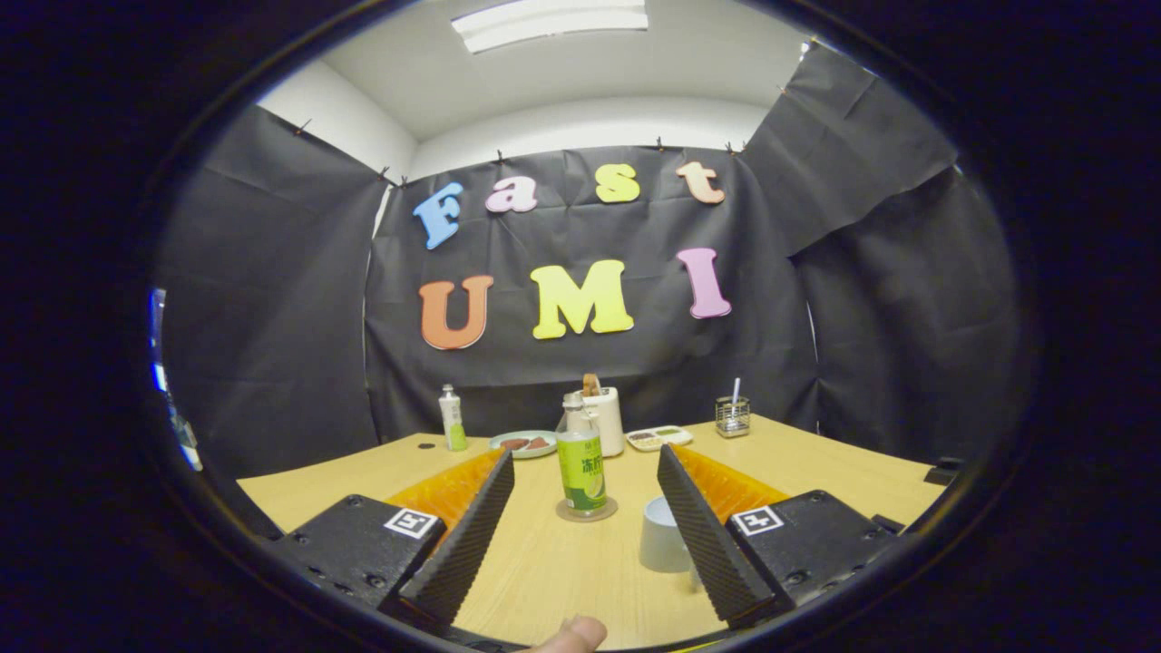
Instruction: Take the bottle from table, then pour the juice into the cup, finally place the bottle on the coaster
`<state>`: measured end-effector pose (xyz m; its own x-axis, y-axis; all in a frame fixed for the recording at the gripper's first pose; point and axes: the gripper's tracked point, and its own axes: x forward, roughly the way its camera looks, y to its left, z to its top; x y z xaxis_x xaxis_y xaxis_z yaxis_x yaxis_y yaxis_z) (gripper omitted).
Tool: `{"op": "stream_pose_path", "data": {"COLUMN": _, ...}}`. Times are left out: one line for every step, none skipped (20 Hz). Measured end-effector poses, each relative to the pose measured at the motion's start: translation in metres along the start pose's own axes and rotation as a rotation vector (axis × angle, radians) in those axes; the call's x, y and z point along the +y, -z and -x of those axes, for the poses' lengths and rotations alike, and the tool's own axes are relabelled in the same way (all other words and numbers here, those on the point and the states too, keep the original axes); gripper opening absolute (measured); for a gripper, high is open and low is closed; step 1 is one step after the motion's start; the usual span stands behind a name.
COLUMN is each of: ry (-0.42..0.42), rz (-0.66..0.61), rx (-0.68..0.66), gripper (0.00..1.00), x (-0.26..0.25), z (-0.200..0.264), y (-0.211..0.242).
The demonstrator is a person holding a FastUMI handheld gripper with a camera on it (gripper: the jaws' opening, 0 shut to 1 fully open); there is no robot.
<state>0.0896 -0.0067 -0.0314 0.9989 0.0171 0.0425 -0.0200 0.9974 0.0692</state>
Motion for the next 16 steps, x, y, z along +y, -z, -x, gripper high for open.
{"op": "stream_pose_path", "data": {"ry": -0.007, "rz": -0.006, "rx": -0.006, "gripper": 1.00, "x": 0.003, "z": 0.014, "y": -0.006}}
{"op": "stream_pose_path", "data": {"ry": -0.021, "rz": -0.016, "rx": -0.011, "gripper": 1.00, "x": 0.007, "z": 0.027, "y": -0.013}}
{"op": "stream_pose_path", "data": {"ry": -0.028, "rz": -0.027, "rx": -0.007, "gripper": 1.00, "x": 0.010, "z": 0.038, "y": -0.016}}
{"op": "stream_pose_path", "data": {"ry": -0.017, "rz": -0.027, "rx": 0.007, "gripper": 1.00, "x": 0.007, "z": 0.048, "y": -0.014}}
{"op": "stream_pose_path", "data": {"ry": 0.016, "rz": -0.013, "rx": 0.026, "gripper": 1.00, "x": 0.001, "z": 0.056, "y": -0.013}}
{"op": "stream_pose_path", "data": {"ry": 0.046, "rz": 0.009, "rx": 0.045, "gripper": 1.00, "x": -0.003, "z": 0.064, "y": -0.012}}
{"op": "stream_pose_path", "data": {"ry": 0.064, "rz": 0.021, "rx": 0.045, "gripper": 1.00, "x": -0.004, "z": 0.070, "y": -0.017}}
{"op": "stream_pose_path", "data": {"ry": 0.068, "rz": 0.023, "rx": 0.032, "gripper": 1.00, "x": 0.000, "z": 0.076, "y": -0.026}}
{"op": "stream_pose_path", "data": {"ry": 0.063, "rz": 0.015, "rx": 0.018, "gripper": 1.00, "x": 0.005, "z": 0.081, "y": -0.032}}
{"op": "stream_pose_path", "data": {"ry": 0.066, "rz": 0.014, "rx": 0.021, "gripper": 1.00, "x": 0.009, "z": 0.082, "y": -0.032}}
{"op": "stream_pose_path", "data": {"ry": 0.082, "rz": 0.022, "rx": 0.042, "gripper": 1.00, "x": 0.008, "z": 0.083, "y": -0.028}}
{"op": "stream_pose_path", "data": {"ry": 0.093, "rz": 0.037, "rx": 0.062, "gripper": 1.00, "x": 0.008, "z": 0.084, "y": -0.024}}
{"op": "stream_pose_path", "data": {"ry": 0.093, "rz": 0.053, "rx": 0.077, "gripper": 1.00, "x": 0.012, "z": 0.085, "y": -0.023}}
{"op": "stream_pose_path", "data": {"ry": 0.075, "rz": 0.052, "rx": 0.084, "gripper": 1.00, "x": 0.019, "z": 0.087, "y": -0.026}}
{"op": "stream_pose_path", "data": {"ry": 0.050, "rz": 0.042, "rx": 0.080, "gripper": 1.00, "x": 0.028, "z": 0.089, "y": -0.029}}
{"op": "stream_pose_path", "data": {"ry": 0.042, "rz": 0.033, "rx": 0.076, "gripper": 1.00, "x": 0.030, "z": 0.089, "y": -0.033}}
